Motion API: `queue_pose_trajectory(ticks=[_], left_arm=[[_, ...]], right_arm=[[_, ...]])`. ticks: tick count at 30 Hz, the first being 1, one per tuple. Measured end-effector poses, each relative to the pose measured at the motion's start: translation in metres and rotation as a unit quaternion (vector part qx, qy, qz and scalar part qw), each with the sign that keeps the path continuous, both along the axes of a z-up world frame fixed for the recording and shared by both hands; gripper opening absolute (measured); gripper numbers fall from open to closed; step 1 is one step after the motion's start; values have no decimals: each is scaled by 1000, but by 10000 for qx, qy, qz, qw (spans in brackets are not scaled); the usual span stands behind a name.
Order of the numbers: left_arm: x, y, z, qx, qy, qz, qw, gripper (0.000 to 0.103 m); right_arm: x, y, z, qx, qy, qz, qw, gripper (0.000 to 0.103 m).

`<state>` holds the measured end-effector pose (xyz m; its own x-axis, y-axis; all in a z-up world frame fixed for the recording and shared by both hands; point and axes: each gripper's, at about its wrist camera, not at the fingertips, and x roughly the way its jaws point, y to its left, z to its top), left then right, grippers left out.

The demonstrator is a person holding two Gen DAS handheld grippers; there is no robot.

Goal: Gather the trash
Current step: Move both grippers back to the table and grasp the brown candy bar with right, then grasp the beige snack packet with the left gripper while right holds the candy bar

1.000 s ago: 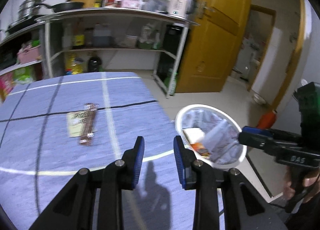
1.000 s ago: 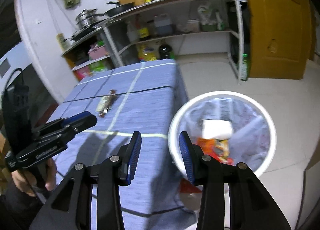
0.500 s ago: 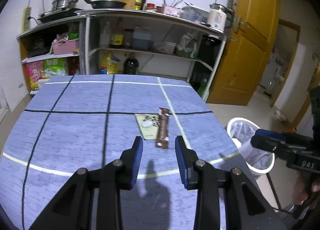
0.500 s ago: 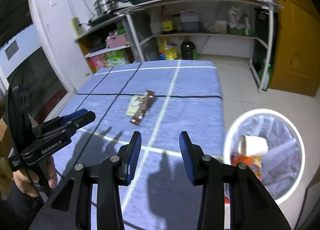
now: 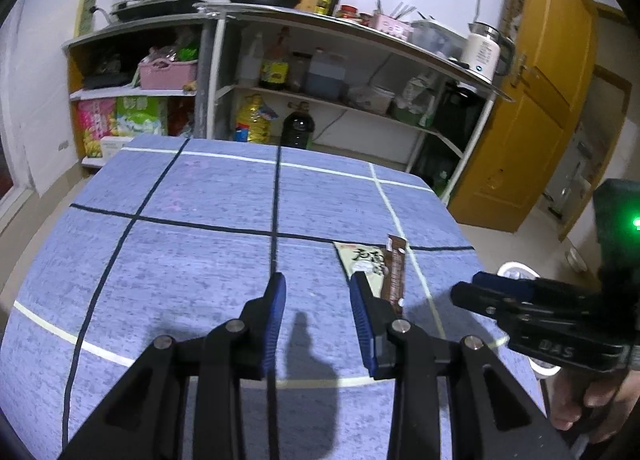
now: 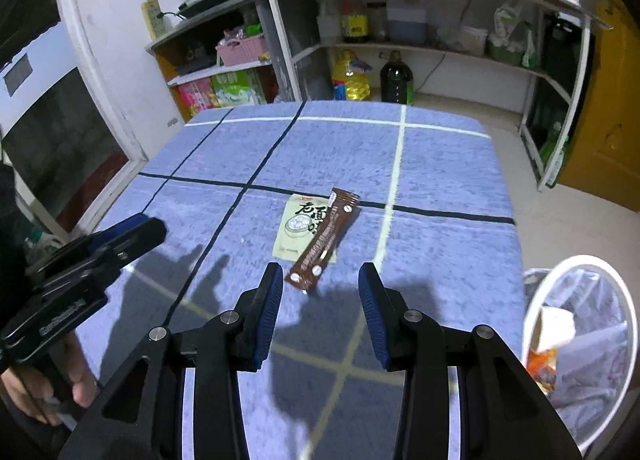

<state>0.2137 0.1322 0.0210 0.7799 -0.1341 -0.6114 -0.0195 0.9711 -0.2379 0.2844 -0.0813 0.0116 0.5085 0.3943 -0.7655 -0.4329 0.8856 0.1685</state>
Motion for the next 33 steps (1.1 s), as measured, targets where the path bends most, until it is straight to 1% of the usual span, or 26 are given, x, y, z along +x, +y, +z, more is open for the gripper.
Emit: queue_pose_trajectory(ticks=[6,13,14,15,16,21,24,25,28,29,30,33], left_arm=[[1,5,-3,-45,25,26,10000,35],[9,2,-6,11,101,7,9999,35],[11,2,-7,11,117,9,9999,35],[12,2,-8,14,131,11,9999,35],[13,1,-8,21,147,14,9999,35],[22,-3,-13,-14,256,10,9997,35],[27,-9,-15,-77,290,-50,9995,35],[30,-12,-16,-103,307,-55,9995,37],[39,-19,-18,-288,324,-155,9989,47],[43,-23,-19,-341,349,-215,9986,52],[48,-28,-20,-363,371,-253,9983,56],[63,-43,-23,-285,446,-375,9979,60]], right_arm=[[32,17,-24,28,289,-98,9995,41],[54,28,-47,55,554,-150,9983,40],[57,29,-50,61,573,-146,9982,37],[58,28,-51,51,538,-161,9984,29],[58,27,-52,45,511,-176,9985,27],[60,16,-53,191,530,-163,9983,19],[58,5,-51,279,515,-174,9981,18],[58,1,-50,297,510,-185,9981,18],[55,-16,-46,371,475,-243,9979,17],[54,-21,-44,391,458,-260,9978,17],[53,-27,-41,417,438,-279,9978,17],[47,-46,-31,457,340,-327,9978,17]])
